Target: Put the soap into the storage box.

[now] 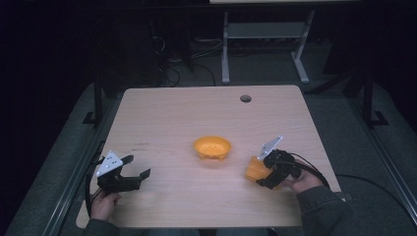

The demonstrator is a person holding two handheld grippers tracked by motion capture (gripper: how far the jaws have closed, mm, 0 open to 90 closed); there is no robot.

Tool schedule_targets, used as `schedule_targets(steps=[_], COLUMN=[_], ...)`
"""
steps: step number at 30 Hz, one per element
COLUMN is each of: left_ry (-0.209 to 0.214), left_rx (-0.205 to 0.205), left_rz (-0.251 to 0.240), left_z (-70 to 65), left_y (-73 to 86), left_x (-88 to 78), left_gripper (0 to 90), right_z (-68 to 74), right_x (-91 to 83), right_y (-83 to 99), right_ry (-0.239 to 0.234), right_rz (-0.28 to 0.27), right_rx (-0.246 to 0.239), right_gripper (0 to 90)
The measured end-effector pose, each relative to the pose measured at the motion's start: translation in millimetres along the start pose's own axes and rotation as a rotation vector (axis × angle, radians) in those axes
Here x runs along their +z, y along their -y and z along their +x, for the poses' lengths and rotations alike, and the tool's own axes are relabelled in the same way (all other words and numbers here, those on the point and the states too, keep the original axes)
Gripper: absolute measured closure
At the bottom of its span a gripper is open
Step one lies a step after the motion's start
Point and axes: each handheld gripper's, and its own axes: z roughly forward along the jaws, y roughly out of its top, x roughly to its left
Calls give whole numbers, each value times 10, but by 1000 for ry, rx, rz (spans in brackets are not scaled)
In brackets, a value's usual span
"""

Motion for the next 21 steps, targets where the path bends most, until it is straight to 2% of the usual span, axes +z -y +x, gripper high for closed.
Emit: schedule_targets(steps=[21], left_ry=[2], left_rx=[0], left_rz=[-3], left_z=[10], left_y=[0], left_x=[-1], left_gripper=[141], right_z=[-143], right_x=[-56], right_y=[-274], right_ry=[-9], right_rz=[9], right_rx=[-24], right_gripper=[206])
